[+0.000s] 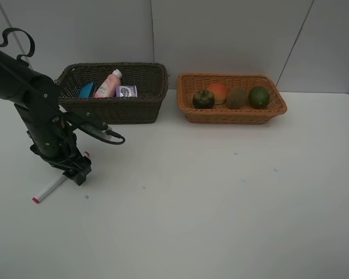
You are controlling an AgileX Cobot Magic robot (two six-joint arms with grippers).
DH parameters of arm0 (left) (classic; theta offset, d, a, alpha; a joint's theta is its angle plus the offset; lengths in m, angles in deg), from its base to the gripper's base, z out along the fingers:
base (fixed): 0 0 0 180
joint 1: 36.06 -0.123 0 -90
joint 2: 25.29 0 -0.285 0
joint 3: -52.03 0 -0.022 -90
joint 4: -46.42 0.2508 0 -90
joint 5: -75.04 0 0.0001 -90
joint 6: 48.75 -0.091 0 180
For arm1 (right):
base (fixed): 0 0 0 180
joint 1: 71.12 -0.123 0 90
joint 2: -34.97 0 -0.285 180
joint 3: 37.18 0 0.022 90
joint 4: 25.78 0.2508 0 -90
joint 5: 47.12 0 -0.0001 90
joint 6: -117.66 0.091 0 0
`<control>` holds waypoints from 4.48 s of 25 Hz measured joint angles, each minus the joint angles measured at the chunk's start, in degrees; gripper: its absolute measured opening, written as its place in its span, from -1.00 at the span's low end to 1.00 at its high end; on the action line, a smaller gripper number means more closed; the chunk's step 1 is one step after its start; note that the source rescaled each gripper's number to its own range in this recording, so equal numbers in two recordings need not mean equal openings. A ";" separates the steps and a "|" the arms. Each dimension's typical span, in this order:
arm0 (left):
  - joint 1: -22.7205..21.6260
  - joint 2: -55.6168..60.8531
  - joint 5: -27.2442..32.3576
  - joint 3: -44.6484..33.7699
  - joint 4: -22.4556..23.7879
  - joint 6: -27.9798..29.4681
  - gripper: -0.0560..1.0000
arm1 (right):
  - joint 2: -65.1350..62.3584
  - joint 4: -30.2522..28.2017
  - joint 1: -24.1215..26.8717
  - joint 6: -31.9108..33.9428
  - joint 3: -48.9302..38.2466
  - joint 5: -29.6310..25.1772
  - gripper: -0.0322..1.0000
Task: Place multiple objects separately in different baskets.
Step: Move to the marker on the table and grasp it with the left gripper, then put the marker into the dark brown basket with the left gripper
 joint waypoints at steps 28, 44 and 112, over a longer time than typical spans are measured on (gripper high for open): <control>-0.12 -0.87 -3.32 0.38 -1.42 0.22 -0.89 | 0.00 0.00 0.00 0.00 0.00 0.00 0.99; -0.12 -0.21 -3.72 0.13 -1.37 0.42 -0.89 | 0.00 0.00 0.00 0.00 0.00 0.00 0.99; 0.53 -8.82 -23.30 33.27 19.49 -14.55 -0.89 | 0.00 0.00 0.00 0.00 0.00 0.00 0.99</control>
